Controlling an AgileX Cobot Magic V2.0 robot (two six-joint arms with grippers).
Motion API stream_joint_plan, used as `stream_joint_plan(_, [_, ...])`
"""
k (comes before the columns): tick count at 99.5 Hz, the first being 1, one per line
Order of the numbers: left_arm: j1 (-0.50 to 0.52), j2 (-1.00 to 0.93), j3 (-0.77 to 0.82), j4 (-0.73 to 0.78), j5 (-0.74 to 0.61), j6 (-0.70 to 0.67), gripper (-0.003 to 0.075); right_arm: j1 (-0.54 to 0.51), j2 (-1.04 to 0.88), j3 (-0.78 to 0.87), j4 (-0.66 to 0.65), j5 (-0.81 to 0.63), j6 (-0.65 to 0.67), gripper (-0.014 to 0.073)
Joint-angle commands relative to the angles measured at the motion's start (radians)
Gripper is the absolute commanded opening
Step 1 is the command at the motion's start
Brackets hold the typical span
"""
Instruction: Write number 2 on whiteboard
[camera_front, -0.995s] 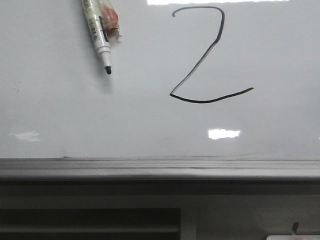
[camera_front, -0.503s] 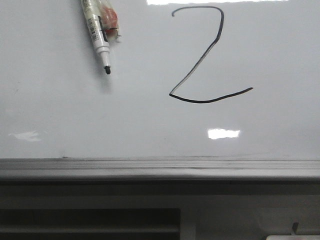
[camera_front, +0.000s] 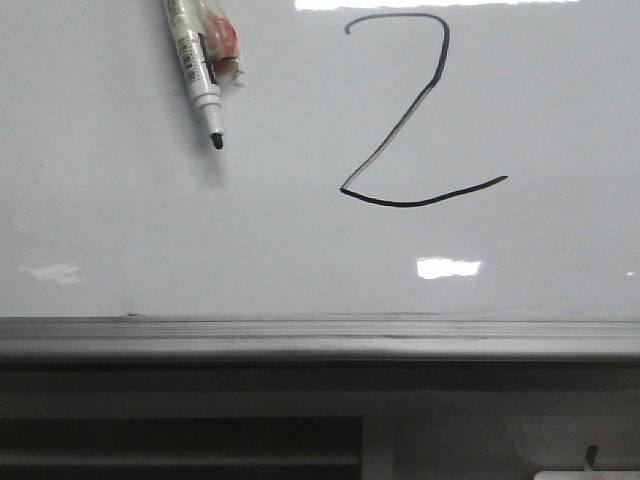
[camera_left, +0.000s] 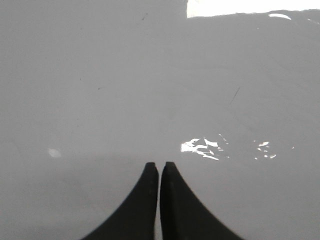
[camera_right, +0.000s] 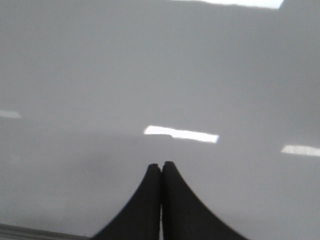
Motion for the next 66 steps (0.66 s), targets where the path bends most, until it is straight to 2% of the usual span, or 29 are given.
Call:
stream_joint_plan(1, [-0.003, -0.027, 0.014, -0.009, -0.076, -0.011, -0.0020, -0.009, -0.013, 0.027, -0.037, -0.057, 0.014, -0.0068])
stream_joint_plan(66, [-0.003, -0.027, 0.014, -0.009, -0.076, -0.011, -0.0020, -0.009, -0.013, 0.026, -0.044, -0.062, 0.014, -0.0068])
